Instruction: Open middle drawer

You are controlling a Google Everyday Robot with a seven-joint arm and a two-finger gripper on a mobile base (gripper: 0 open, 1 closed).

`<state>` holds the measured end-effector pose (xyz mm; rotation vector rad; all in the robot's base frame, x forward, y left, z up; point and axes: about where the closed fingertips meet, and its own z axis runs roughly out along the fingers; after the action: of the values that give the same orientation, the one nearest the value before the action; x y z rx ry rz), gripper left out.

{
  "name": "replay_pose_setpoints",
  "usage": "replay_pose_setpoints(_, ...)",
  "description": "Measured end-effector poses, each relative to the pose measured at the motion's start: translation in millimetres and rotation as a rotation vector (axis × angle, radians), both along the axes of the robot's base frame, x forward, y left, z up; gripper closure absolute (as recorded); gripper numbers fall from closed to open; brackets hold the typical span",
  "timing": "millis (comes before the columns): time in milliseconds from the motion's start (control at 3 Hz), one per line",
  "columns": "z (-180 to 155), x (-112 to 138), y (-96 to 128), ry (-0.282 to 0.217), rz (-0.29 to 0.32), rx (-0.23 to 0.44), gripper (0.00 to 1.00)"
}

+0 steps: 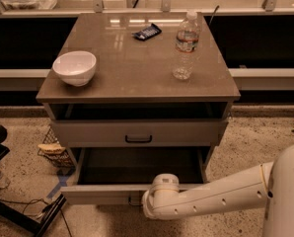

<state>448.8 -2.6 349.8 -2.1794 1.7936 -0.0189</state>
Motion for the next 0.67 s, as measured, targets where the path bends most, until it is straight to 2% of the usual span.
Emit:
replay_pose_setpoints(333, 0.0, 0.0, 0.0, 0.0, 0.0, 0.0, 0.29)
replay_pose_setpoints(667, -0.1, 0.0, 0.0, 0.0, 0.0, 0.0, 0.23)
